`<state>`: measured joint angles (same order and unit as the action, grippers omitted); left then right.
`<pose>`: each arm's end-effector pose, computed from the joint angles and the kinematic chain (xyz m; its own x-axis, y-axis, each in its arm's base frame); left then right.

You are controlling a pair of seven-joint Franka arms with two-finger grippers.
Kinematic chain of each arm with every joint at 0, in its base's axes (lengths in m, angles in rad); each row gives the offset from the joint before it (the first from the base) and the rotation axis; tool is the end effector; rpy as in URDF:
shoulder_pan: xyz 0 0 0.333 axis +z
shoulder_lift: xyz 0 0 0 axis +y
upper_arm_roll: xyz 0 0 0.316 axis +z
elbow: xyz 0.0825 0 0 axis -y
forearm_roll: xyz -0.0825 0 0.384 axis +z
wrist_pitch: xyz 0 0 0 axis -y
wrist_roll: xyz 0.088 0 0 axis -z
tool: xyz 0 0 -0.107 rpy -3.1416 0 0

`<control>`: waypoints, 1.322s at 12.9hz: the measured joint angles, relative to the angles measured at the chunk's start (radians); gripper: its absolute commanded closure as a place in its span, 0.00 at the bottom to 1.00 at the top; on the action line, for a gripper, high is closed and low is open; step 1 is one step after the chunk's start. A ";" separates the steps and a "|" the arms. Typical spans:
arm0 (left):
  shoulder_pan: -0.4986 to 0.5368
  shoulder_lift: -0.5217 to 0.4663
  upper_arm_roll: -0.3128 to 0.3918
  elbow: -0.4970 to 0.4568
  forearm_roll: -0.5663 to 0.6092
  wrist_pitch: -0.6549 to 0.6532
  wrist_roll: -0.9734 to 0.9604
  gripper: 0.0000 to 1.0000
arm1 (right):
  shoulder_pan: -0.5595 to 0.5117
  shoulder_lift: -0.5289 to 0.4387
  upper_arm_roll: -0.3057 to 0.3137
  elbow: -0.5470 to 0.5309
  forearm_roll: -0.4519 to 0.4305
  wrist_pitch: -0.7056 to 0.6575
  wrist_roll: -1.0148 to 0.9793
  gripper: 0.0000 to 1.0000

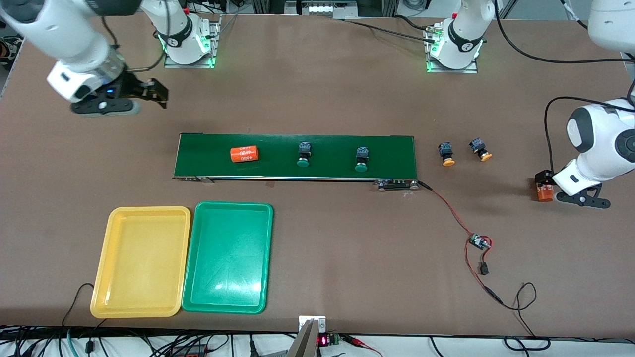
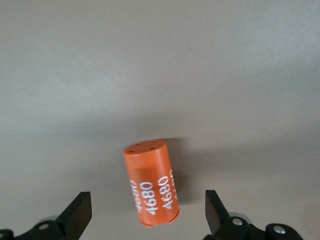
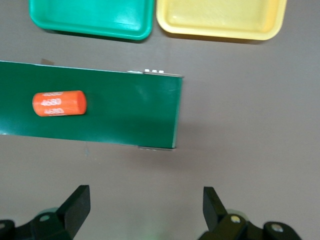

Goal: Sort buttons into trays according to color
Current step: 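Withdraw the left gripper while the right gripper reaches toward the belt, then grasp the belt cylinder with the right gripper while the left gripper grasps another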

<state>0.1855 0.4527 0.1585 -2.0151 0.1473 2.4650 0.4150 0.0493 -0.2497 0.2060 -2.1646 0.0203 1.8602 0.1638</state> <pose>0.5701 0.2016 0.2284 0.9780 -0.1947 -0.0747 -0.2037 -0.9687 -0.1421 0.4570 0.1262 0.4934 0.9957 0.0761 -0.0535 0.0783 -0.9961 0.0408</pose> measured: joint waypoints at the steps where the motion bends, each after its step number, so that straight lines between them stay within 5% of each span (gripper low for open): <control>1: 0.006 0.018 0.000 0.000 -0.066 0.003 0.053 0.00 | 0.001 -0.001 0.030 -0.015 0.014 0.027 0.033 0.00; 4: 0.016 0.078 0.004 0.003 -0.229 0.054 0.213 0.00 | 0.016 0.009 0.067 -0.056 0.117 0.112 0.092 0.00; 9: 0.022 0.107 0.011 0.007 -0.244 0.067 0.239 0.03 | 0.049 0.097 0.141 -0.073 0.129 0.200 0.166 0.00; 13: 0.022 0.109 0.011 0.007 -0.244 0.067 0.239 0.71 | 0.062 0.195 0.153 -0.074 0.129 0.271 0.209 0.00; 17: 0.021 0.107 0.011 0.013 -0.245 0.052 0.242 0.85 | 0.065 0.240 0.153 -0.073 0.129 0.332 0.226 0.00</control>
<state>0.2061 0.5602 0.1696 -2.0019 -0.0972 2.5174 0.6571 0.1140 -0.0099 0.3586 -2.2378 0.1494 2.1925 0.3895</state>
